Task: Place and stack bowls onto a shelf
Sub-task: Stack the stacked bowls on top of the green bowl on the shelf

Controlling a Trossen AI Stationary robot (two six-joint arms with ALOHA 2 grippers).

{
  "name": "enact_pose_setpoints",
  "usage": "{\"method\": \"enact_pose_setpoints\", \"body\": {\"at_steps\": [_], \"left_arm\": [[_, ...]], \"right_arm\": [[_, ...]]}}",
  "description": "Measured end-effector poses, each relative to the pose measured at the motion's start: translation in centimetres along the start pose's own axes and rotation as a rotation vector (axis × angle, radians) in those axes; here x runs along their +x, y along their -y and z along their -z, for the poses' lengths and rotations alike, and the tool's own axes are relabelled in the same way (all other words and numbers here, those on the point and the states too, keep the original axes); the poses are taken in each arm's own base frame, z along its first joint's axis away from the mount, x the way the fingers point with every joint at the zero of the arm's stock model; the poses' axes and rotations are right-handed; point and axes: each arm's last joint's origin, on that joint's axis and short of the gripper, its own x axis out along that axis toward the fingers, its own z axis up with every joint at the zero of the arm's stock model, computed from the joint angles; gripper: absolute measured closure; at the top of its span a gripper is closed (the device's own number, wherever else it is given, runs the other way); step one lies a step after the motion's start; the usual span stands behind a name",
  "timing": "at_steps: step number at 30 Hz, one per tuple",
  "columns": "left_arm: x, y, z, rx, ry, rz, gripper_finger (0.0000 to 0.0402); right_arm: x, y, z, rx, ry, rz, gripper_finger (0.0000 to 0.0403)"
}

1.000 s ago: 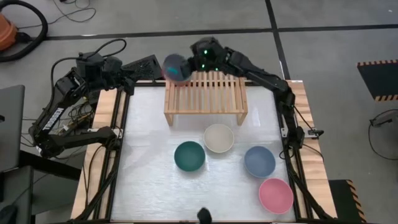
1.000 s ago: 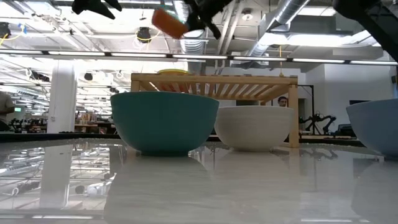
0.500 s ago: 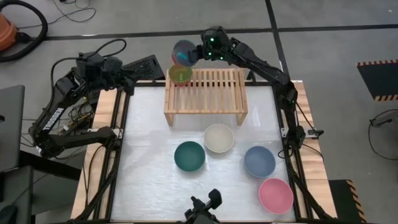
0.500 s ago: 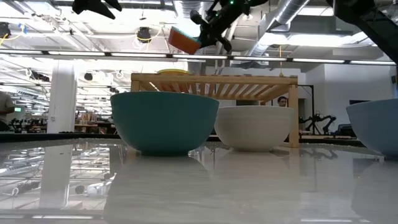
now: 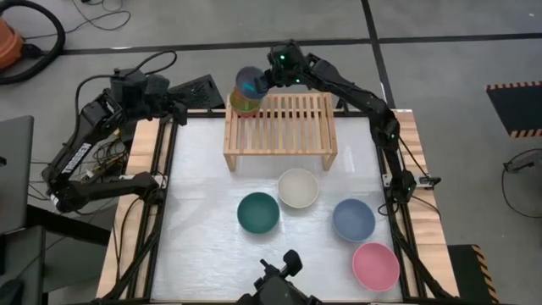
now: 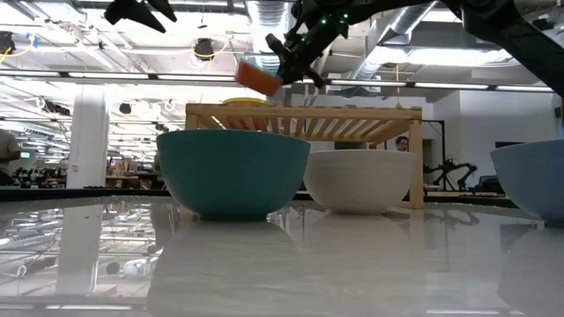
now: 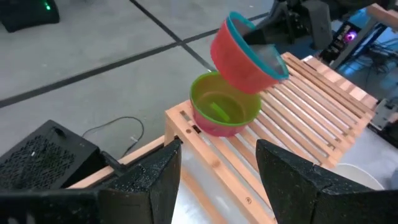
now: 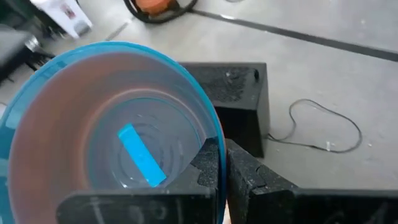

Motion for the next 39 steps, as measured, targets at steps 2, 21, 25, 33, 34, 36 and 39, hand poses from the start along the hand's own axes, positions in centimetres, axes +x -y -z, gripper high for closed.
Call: {"method": "enact_pose_setpoints", "body": {"at_steps": [2, 21, 25, 33, 34, 36, 39], "left_arm": [[0.5, 0.0, -0.1, -0.006, -0.008, -0.003, 0.0209], [2.0, 0.0, -0.5, -0.016, -0.006, -0.053, 0.0209], [2.0, 0.0, -0.5, -0.029, -0.006, -0.053, 0.0209], [2.0, -0.1, -0.5, -0.040, -0.003, -0.064, 0.0209], [2.0, -0.1, -0.5, -0.041, -0.003, -0.064, 0.0209], [2.0, -0.1, -0.6, -0.043, -0.002, -0.067, 0.0209], [2.0, -0.1, -0.6, -0.044, -0.001, -0.067, 0.0209]], "right_arm": [[0.0, 0.3, 0.2, -0.018, -0.025, 0.009, 0.0374], [0.1, 0.5, -1.1, -0.083, 0.061, -0.111, 0.0374], [0.6, -0.1, -0.2, -0.118, 0.027, -0.084, 0.0374], [3.3, 0.7, 1.5, -0.127, -0.063, -0.063, 0.0374], [3.3, 0.7, 1.5, -0.134, -0.059, -0.060, 0.0374], [3.1, 0.6, 1.2, -0.139, -0.027, -0.047, 0.0374], [2.8, 1.0, 0.8, -0.133, -0.021, -0.039, 0.0372]]}}
